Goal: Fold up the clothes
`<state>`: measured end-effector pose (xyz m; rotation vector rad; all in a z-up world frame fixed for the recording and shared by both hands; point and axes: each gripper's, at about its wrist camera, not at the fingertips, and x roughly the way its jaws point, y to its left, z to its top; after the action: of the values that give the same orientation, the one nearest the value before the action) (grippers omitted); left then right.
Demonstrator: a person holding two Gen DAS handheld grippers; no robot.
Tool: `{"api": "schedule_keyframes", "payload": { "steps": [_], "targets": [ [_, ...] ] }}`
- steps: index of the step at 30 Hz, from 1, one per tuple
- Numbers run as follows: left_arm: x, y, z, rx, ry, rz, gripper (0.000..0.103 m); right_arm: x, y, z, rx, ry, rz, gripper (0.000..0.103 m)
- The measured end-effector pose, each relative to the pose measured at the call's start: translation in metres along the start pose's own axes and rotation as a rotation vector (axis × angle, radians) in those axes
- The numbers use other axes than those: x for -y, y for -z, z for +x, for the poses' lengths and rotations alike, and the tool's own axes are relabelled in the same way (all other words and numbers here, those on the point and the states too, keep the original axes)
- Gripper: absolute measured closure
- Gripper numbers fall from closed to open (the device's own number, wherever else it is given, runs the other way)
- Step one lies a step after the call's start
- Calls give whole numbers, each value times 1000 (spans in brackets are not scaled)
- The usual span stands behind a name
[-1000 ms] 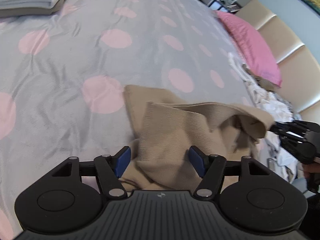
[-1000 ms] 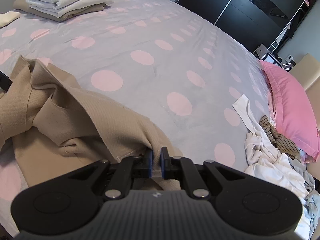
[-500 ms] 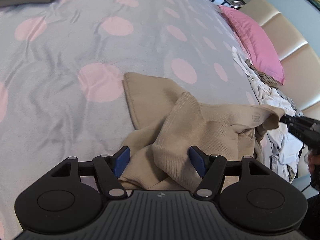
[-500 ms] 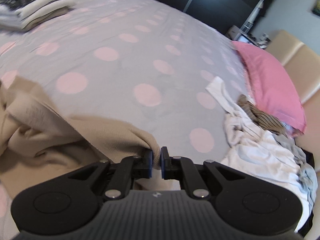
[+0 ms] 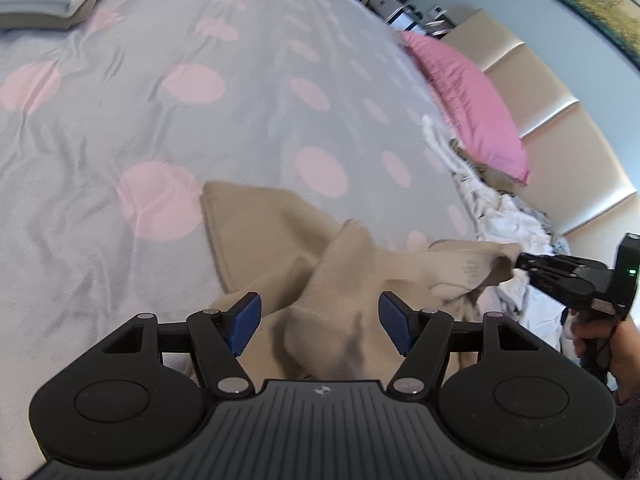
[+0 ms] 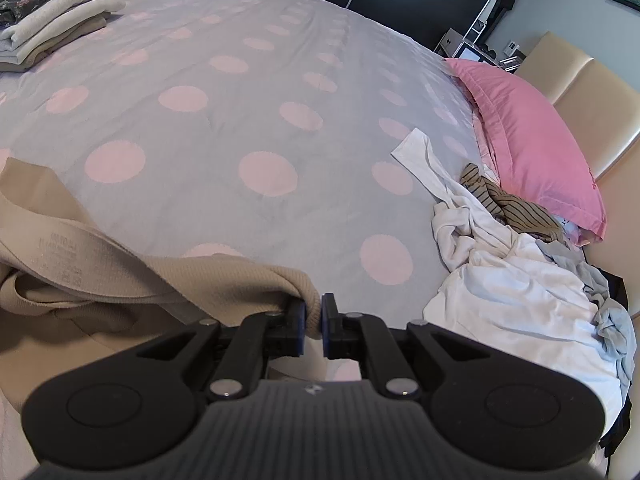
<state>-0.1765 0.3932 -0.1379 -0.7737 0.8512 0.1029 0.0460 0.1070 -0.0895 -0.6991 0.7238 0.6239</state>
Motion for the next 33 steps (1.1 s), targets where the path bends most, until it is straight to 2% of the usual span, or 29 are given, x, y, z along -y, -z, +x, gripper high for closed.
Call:
{"api": "schedule_keyframes", "payload": {
  "steps": [1, 3, 5, 7, 9, 13, 17, 22, 23, 30, 33],
  "targets": [
    [-2, 0, 2, -10, -1, -4, 47, 0, 0, 0, 1, -1, 0, 94],
    [-3, 1, 6, -26, 6, -8, 68, 1, 0, 1, 1, -3, 2, 94],
    [-1, 2, 6, -22, 16, 5, 76, 1, 0, 1, 3, -7, 0, 94],
    [5, 1, 2, -4, 15, 34, 89, 0, 0, 0, 7, -6, -8, 94],
    [11, 0, -3, 19, 8, 55, 95, -1, -1, -1, 12, -8, -13, 94],
    [12, -8, -21, 73, -60, 37, 97, 1, -3, -3, 28, -52, -2, 94],
    [4, -15, -36, 123, -144, 12, 97, 1, -7, -4, 47, -163, 12, 93],
    [0, -19, -37, 127, -204, 12, 97, 6, -20, -15, 110, -229, -7, 73],
    [1, -20, -36, 122, -212, 17, 97, 9, -22, -18, 120, -243, -2, 72],
    [-5, -23, -32, 108, -260, 8, 97, 12, -17, -19, 131, -250, -185, 68],
    [-7, -24, -30, 101, -266, 0, 97, 6, -12, -11, 126, -281, -245, 68]
  ]
}}
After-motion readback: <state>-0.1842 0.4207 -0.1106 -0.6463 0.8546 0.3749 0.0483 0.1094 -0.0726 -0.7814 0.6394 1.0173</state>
